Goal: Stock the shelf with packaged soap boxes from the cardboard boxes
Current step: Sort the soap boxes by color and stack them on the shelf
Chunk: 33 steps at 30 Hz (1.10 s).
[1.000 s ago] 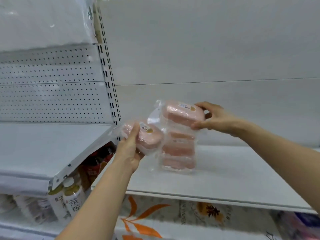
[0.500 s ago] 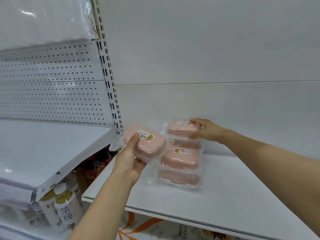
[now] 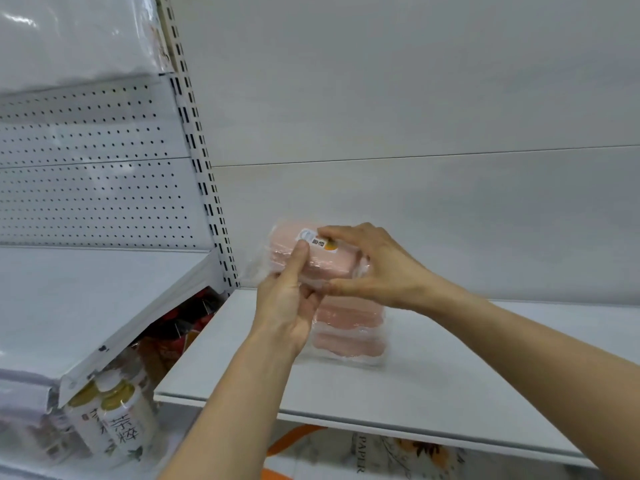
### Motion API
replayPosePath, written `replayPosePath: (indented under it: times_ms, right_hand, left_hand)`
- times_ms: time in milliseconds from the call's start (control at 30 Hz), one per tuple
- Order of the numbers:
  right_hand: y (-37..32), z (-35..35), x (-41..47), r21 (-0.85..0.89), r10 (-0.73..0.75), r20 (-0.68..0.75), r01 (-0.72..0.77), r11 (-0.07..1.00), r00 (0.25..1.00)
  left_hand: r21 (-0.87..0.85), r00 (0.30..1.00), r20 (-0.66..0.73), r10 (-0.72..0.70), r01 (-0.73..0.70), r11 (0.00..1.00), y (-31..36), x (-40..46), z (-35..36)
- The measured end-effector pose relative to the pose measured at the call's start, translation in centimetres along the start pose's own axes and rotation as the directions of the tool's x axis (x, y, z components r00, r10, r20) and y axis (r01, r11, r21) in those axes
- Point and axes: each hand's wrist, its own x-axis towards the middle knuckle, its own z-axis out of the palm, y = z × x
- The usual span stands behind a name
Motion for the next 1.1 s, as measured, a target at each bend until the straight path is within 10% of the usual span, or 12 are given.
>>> replayPosePath:
  times_ms: [133,300,467,900,1100]
  right_hand:
    - [2.2,-1.2,-1.2,0.038,0.125,0.012,-0.125,0.991,0.992]
    - [3.7,-0.3,-2.1,-0.044,0.187,0.146,-0.182,0.982,0.972]
    - [3.8,0.4,-2.1,-0.076,0.225,0.171,-0.215,0.974,0.959]
    - [-5.5,2.6,-11.3,-0.351,0.104,-0.139,-0.148,0.925,0.985]
    - [-6.8,9.2,-23.4,-0.339,0.102,-0.123,-0.138,0.930,0.987]
  left_hand:
    - [0.332,0.972,-0.192,0.134,-0.064,0.941,-0.5,-0.3,-2.4]
    - [0.679,0.989,-0.040,0.142,-0.078,0.730,-1.8,0.0,-5.6]
    - [0.716,0.999,0.016,-0.034,0.012,0.698,-2.0,-0.2,-5.8]
    - [0.888,0.918,0.297,0.261,-0.366,0.279,-2.0,-8.2,-10.9]
    - [0.903,0.927,0.362,0.096,-0.374,0.211,-7.5,-15.2,-18.4]
